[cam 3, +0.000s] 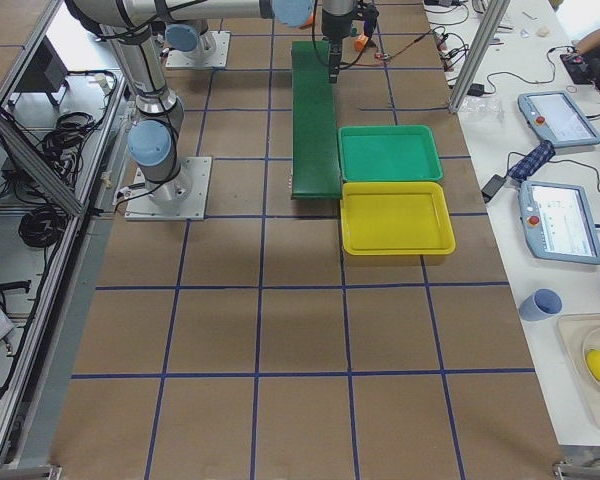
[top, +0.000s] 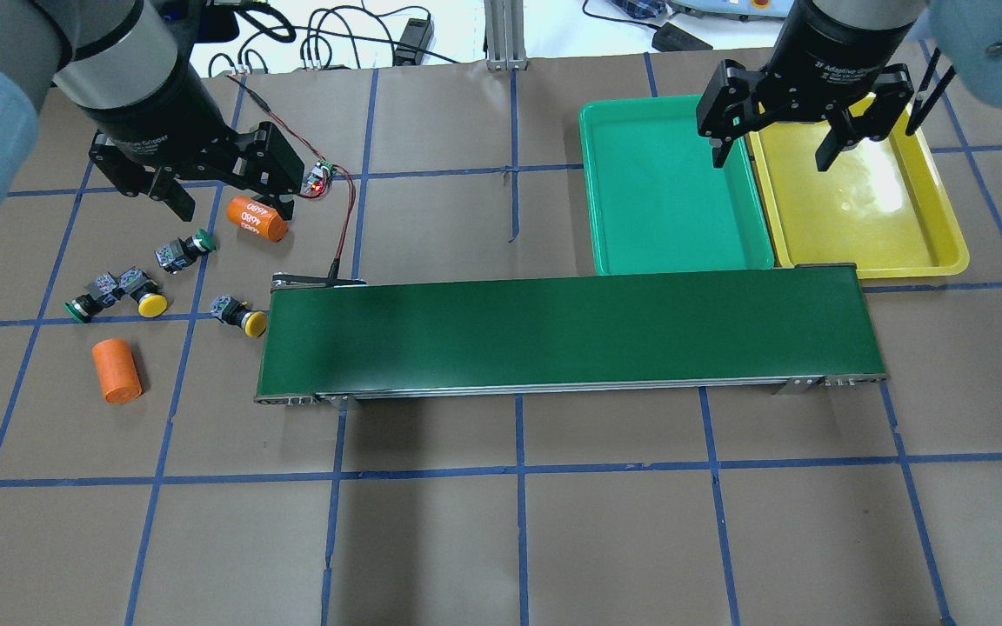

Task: Sort buttons by color to trays
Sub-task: 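Reach the left gripper down to the yellow-capped button near the belt end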

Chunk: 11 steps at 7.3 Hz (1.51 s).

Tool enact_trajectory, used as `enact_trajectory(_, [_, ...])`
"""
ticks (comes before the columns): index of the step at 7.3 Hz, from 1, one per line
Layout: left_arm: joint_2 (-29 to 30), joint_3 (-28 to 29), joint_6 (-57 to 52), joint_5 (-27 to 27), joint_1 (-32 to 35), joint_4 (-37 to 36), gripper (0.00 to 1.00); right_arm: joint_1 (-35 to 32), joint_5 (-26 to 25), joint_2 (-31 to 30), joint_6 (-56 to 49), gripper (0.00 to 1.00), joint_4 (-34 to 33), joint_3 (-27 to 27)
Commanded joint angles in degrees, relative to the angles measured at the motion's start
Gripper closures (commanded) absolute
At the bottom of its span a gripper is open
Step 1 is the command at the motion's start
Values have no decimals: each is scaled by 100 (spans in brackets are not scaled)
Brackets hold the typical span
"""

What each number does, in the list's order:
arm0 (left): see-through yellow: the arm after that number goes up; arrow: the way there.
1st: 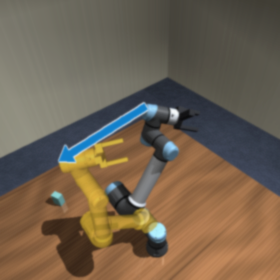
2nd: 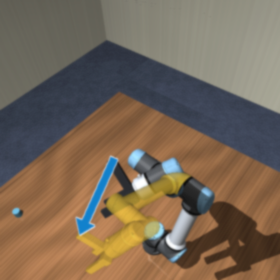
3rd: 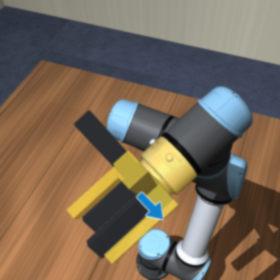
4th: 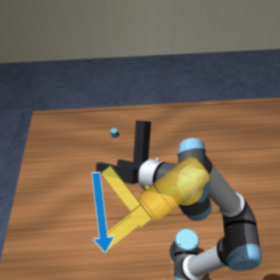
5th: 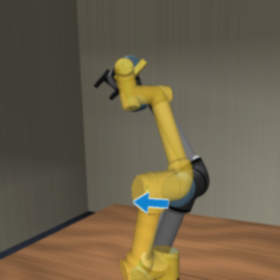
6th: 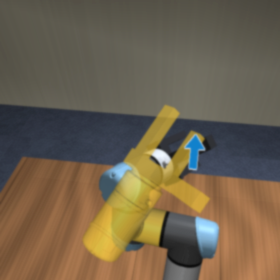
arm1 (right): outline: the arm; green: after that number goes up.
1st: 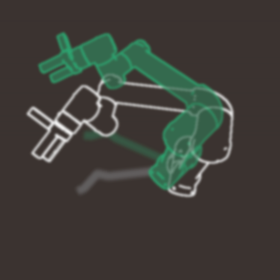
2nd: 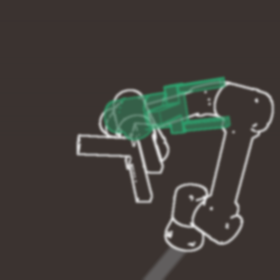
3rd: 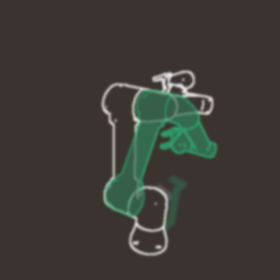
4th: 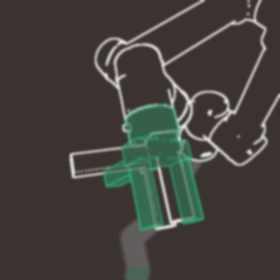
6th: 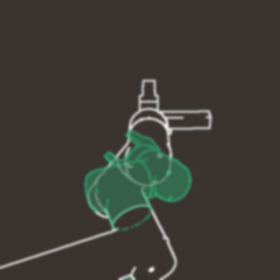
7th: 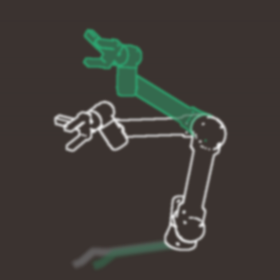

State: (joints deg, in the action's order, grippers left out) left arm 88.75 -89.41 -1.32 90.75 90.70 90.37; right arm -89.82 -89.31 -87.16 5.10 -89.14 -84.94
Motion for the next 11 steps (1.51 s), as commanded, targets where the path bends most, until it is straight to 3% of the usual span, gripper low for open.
enact_trajectory(1, [28,11,0,4,-26,24,0,0,-8,-20,0,0,2,-40])
enact_trajectory(3, [212,-76,-9,4,-357,-29,0,0,-8,-20,0,0,2,-49])
enact_trajectory(5, [598,-164,-166,-5,-1262,-229,0,0,-8,-20,0,0,-7,-58])
enact_trajectory(8, [1555,-673,-63,-22,-1764,-1797,0,0,-8,-29,0,0,2,-58])
enact_trajectory(11, [1838,-1270,149,48,-1986,-2433,0,0,-8,-20,0,0,-7,-58])
